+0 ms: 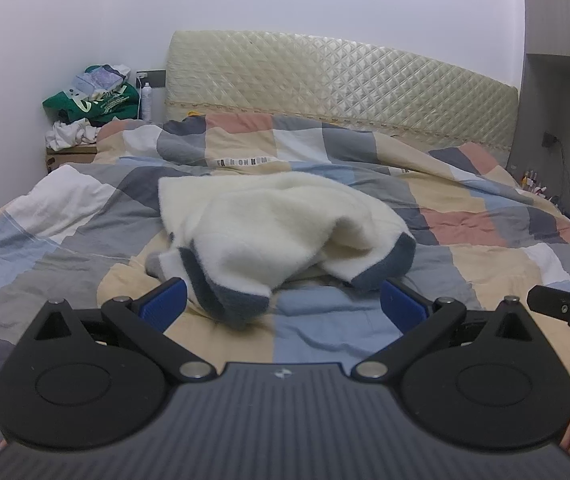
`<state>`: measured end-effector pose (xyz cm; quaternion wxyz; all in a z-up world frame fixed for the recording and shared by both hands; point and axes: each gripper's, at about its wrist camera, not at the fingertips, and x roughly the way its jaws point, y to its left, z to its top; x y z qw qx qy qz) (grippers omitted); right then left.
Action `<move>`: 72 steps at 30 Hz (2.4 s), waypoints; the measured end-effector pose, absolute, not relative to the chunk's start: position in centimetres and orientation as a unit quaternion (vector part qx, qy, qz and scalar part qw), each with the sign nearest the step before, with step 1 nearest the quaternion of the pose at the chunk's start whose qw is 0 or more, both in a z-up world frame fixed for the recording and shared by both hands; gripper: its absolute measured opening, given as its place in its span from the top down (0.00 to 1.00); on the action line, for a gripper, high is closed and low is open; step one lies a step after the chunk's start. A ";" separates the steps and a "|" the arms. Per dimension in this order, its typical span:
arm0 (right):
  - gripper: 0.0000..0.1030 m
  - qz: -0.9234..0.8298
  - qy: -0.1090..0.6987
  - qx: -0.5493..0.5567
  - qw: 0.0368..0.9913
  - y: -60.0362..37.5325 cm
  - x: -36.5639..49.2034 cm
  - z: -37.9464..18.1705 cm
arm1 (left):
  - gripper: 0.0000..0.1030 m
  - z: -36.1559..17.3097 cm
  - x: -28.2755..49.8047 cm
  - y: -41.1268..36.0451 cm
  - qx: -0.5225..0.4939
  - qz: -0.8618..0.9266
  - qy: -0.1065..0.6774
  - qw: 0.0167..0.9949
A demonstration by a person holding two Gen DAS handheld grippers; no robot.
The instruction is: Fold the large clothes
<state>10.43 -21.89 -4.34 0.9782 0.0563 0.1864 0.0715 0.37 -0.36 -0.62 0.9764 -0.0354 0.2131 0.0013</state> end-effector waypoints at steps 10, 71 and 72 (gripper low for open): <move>0.00 0.072 0.187 0.056 0.978 -21.9 10.5 -4.3 | 0.00 -0.8 0.5 -0.2 -0.036 -0.001 0.214 0.976; 0.00 0.068 0.198 0.073 0.975 -21.9 10.8 -3.8 | 0.00 -1.8 2.8 -0.7 -0.055 -0.043 0.239 0.968; 0.00 0.071 0.202 0.077 0.974 -22.0 11.1 -3.8 | 0.00 -1.8 3.2 -0.8 -0.055 -0.045 0.241 0.968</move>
